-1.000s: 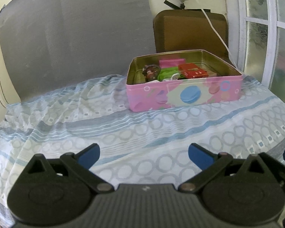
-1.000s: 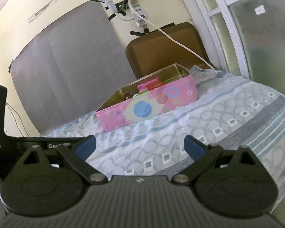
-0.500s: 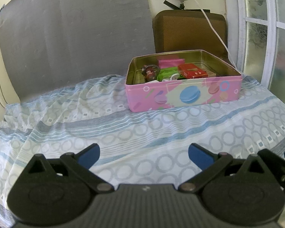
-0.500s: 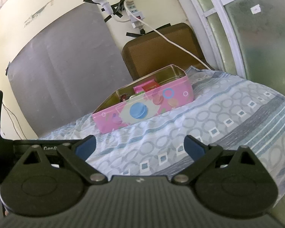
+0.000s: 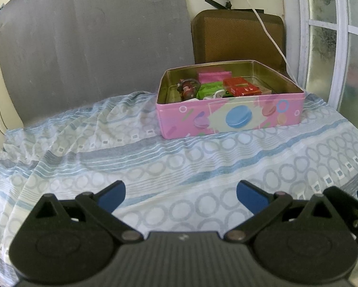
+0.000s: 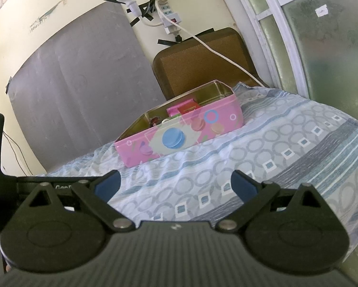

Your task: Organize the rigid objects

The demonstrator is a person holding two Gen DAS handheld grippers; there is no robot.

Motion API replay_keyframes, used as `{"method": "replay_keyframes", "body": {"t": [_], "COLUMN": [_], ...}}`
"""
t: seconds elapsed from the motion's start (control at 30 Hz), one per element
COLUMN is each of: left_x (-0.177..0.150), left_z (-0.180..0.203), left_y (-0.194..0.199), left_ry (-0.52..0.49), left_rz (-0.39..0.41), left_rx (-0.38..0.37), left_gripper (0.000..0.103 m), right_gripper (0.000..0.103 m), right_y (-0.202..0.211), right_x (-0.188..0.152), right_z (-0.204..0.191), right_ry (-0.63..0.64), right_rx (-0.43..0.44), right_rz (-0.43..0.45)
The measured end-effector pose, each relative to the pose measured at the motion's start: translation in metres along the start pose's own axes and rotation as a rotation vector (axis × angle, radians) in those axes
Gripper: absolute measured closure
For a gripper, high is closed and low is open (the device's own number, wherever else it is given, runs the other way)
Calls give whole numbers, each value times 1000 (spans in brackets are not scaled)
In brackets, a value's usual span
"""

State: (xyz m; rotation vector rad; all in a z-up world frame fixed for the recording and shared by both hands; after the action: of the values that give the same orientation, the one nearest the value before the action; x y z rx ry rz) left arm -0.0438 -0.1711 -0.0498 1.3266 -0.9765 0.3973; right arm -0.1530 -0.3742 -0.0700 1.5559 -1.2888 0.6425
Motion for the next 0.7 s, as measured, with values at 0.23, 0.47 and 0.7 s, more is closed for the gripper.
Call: {"method": "replay_keyframes", "body": {"t": [0.23,0.47,0.7], "left_x": [-1,-2,-3], "left_z": [0,-1,-1], "left_y": [-2,-3,-3], "left_ry": [2,8,8], "left_rz": [-9,-13,-15], "left_rx": [-6,-3,-4], "left_gripper": [0,0,0], "right_gripper": [3,3,3], "right_y": [-1,-1,-1], "right_x": [-1,-1,-1], "right_z": [2,1,2], "right_ry": [-4,-4,-3], "right_rx": [-2,-2,-3], "right_rz": [0,-1,-1]}}
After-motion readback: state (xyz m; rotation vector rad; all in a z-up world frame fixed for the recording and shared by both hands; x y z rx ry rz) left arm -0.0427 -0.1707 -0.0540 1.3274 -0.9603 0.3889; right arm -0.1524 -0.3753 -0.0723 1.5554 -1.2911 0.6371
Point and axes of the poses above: each gripper's, at about its wrist camera, not at the fingertips, and y roughly against the way its jaws point, z to its right, x to its top, the point moved 5 cm from there along -y, roughly the way its jaws point, and after that the axes turned 6 degrees about -x, right-handed, at the moved point
